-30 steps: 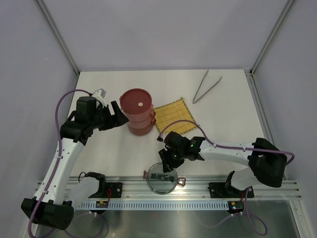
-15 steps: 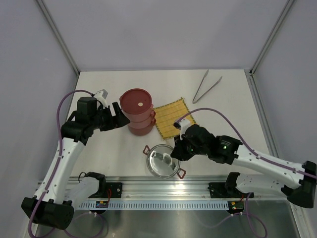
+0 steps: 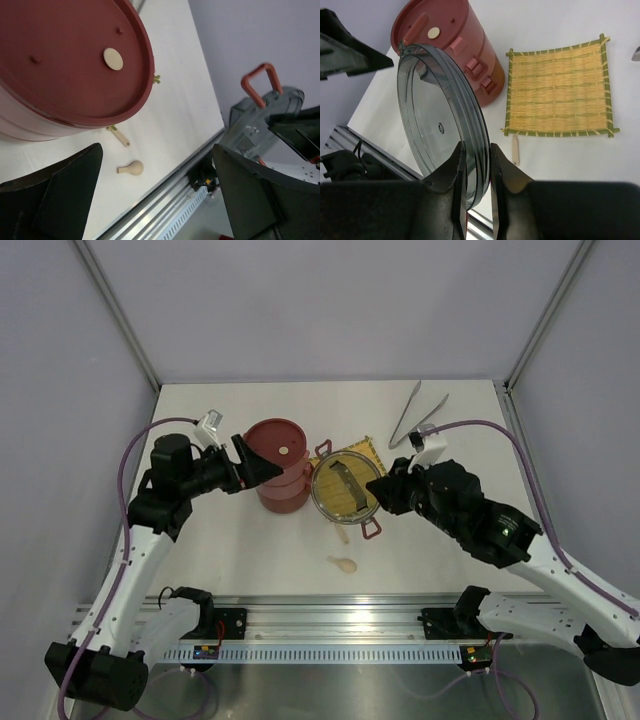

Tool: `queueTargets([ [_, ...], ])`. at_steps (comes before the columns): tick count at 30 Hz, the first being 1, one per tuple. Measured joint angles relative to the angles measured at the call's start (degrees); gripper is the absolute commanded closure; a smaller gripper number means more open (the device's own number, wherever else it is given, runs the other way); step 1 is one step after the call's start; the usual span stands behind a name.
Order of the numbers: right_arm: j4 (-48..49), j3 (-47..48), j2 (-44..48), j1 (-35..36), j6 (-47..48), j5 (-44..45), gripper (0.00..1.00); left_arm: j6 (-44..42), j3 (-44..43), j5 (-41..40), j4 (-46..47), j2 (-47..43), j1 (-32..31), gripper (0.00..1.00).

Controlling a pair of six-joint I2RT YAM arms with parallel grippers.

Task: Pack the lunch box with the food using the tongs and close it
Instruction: Pick up the box lid from the center of the board.

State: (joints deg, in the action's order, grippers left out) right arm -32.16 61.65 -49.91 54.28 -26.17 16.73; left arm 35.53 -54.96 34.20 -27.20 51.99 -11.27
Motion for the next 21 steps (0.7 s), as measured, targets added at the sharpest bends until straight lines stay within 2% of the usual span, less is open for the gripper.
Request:
queueTargets([
  [5,4.9,0.1,-4.0,-4.6,-0.4,-5.0,1.0,6.9,6.7,5.3,10.0,0.8,-1.0,0.06],
  [11,9.2,0.1,-4.2,-7.2,-1.5,-11.5,1.0,10.4,7.6,8.1,16.7,1.5,-5.1,0.07],
  [14,10.4,0.1,-4.2,-8.1,-2.1,-14.3,1.0,11.4,7.7,9.3,20.2,1.7,-6.4,0.1],
  [21,12.6,0.1,-5.3,-10.3,-4.1,-17.5,1.0,14.0,7.8,11.3,27.5,3.3,-6.4,0.25],
])
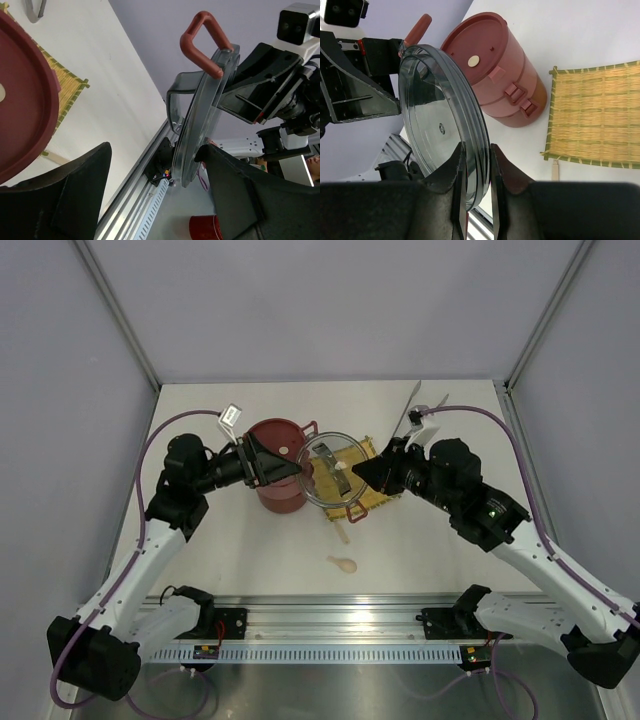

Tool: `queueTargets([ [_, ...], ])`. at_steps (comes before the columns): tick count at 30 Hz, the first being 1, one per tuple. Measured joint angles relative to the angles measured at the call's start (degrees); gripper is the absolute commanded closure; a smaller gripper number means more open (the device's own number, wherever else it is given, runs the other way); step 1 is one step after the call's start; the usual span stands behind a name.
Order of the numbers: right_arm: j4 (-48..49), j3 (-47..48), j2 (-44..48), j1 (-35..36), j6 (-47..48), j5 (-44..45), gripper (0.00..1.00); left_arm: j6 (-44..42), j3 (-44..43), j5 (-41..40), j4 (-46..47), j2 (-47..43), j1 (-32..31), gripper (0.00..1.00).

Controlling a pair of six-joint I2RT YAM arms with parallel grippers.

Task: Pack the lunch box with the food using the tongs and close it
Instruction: Pick up the box lid from the center of the board.

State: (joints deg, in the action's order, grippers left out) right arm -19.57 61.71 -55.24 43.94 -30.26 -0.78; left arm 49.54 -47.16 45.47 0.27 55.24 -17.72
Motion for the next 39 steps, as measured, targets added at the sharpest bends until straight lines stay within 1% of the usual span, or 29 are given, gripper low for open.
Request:
queueTargets([
  [6,4.3,0.0,-2.6,-1.4,-3.3,-6.7,1.0,1.6,0.1,1.5,4.2,0.4,-1.4,0.36],
  [10,6.2,-0.1,-4.1,-2.3,-4.9,-9.7,1.0,2.6,0.1,2.4,5.5,0.5,-2.0,0.56],
  [11,6.6,-0.2,-4.5,-2.7,-5.3,-10.4,1.0,2.9,0.1,2.4,6.0,0.5,-2.0,0.65],
  [16,7.9,-0.8,-5.9,-4.7,-7.3,-12.7,1.0,3.1,0.0,2.4,6.2,0.3,-2.1,0.73],
  [20,8.7,-1.3,-6.8,-6.8,-8.3,-15.1,1.0,2.6,-1.1,1.4,2.5,0.2,-2.1,1.0],
  [21,9.1,-1.4,-7.1,-7.0,-8.8,-15.7,0.98,1.9,-2.0,1.0,0.7,0.2,-2.1,1.0],
  [22,9.7,-1.4,-7.6,-7.2,-9.1,-16.3,0.92,1.1,-3.1,0.5,-1.4,0.2,-2.1,1.0],
  [23,10.2,-1.4,-8.0,-7.3,-9.3,-16.8,0.65,0.2,-4.3,-0.2,-3.7,0.2,-2.1,1.0],
  [26,11.1,-0.6,-9.6,-7.5,-10.2,-18.0,0.1,-3.7,-8.9,-2.9,-11.8,0.5,-2.1,1.0],
  [28,10.7,0.4,-10.6,-7.6,-9.7,-18.3,0.03,-6.7,-12.8,-5.5,-17.6,0.9,-2.1,1.0],
  [29,10.2,0.9,-10.8,-7.7,-9.4,-18.3,0.01,-8.2,-15.0,-7.3,-20.5,1.3,-2.1,1.0],
  [34,5.8,3.9,-9.1,-7.7,-6.9,-15.2,0.01,-17.3,-28.4,-17.8,-33.2,2.6,-2.1,1.0],
  [39,0.6,6.2,-3.9,-7.8,-3.8,-10.0,0.01,-26.7,-38.8,-29.9,-39.6,2.6,-2.1,1.0],
])
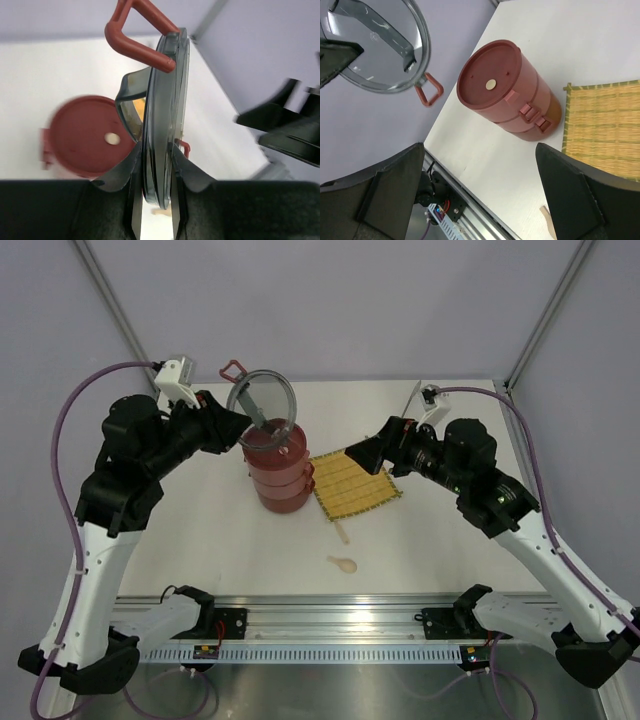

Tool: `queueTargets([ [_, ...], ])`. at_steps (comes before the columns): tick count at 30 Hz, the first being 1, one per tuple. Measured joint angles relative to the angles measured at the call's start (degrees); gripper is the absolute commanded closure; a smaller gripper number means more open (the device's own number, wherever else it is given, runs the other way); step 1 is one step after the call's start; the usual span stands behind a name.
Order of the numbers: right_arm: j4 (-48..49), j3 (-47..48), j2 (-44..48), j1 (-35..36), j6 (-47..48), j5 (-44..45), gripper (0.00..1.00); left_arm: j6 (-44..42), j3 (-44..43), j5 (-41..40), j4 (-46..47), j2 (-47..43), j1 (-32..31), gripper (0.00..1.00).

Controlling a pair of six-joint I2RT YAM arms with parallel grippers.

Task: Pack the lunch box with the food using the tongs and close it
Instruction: Pick up the box lid from the center of the board.

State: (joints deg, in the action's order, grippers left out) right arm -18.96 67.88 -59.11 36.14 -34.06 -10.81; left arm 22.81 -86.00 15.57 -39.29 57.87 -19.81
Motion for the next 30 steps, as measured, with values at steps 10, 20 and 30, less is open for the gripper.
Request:
queueTargets([
  [10,-4.7,-0.6,1.8,0.0,1.9,3.9,0.01,-25.7,-0.1,-21.6,1.7,1.0,-1.6,1.0],
  [20,-4.8,-2.4,-0.1,0.0,1.4,3.6,0.0,-46.7,6.9,-34.3,9.2,4.3,-15.8,1.0],
  [30,-3.2,-4.8,-2.6,0.0,-0.1,2.6,0.01,-60.3,16.5,-44.9,18.4,5.1,-24.2,1.0],
])
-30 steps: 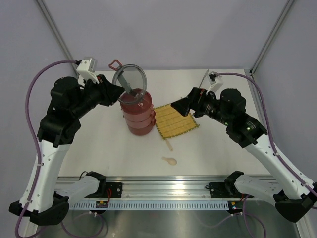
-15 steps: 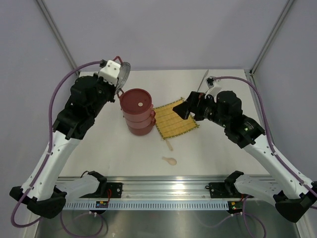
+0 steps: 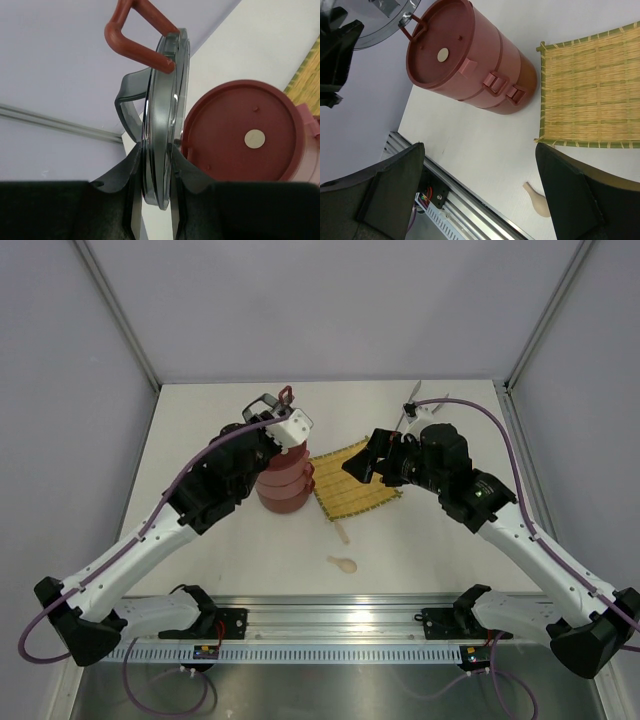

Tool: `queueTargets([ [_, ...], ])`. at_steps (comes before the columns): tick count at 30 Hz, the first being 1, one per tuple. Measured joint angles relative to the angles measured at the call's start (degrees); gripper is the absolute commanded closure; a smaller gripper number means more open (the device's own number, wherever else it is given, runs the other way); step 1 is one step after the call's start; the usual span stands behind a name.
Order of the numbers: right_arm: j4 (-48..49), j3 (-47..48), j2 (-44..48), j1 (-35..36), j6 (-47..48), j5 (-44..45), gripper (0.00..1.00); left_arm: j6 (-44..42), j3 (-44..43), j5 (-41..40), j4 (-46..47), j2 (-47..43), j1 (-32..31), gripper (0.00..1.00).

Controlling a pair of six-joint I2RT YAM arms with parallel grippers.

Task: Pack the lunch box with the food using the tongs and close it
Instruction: Pick up the box lid from the center of the board.

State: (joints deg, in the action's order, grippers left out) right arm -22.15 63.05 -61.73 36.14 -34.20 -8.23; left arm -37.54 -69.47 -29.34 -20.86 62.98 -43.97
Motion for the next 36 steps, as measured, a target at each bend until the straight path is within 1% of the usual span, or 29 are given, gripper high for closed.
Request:
queueTargets([
  [8,0.2,-1.0,0.4,0.0,-0.4,0.0,0.0,-10.6,9.0,-7.8,13.2,-0.8,-3.3,1.0],
  [12,0.3,-1.8,0.7,0.0,-0.8,0.0,0.0,-14.3,10.5,-9.9,18.1,-0.9,-4.0,1.0],
  [18,0.5,-2.5,1.6,0.0,-1.2,0.0,0.01,-19.5,10.6,-11.3,24.3,-2.1,-4.5,1.0],
  [25,1.3,-3.6,2.3,0.0,-2.0,-0.5,0.0,-23.1,15.1,-11.8,31.8,-0.1,-3.7,1.0],
  [29,1.3,-4.9,4.3,0.0,-2.3,-0.4,0.0,-23.2,18.5,-11.7,32.1,1.7,-3.1,1.0],
  [36,1.2,-6.2,7.5,0.0,-2.8,-0.2,0.01,-18.6,20.4,-11.2,27.5,0.3,-3.1,1.0],
])
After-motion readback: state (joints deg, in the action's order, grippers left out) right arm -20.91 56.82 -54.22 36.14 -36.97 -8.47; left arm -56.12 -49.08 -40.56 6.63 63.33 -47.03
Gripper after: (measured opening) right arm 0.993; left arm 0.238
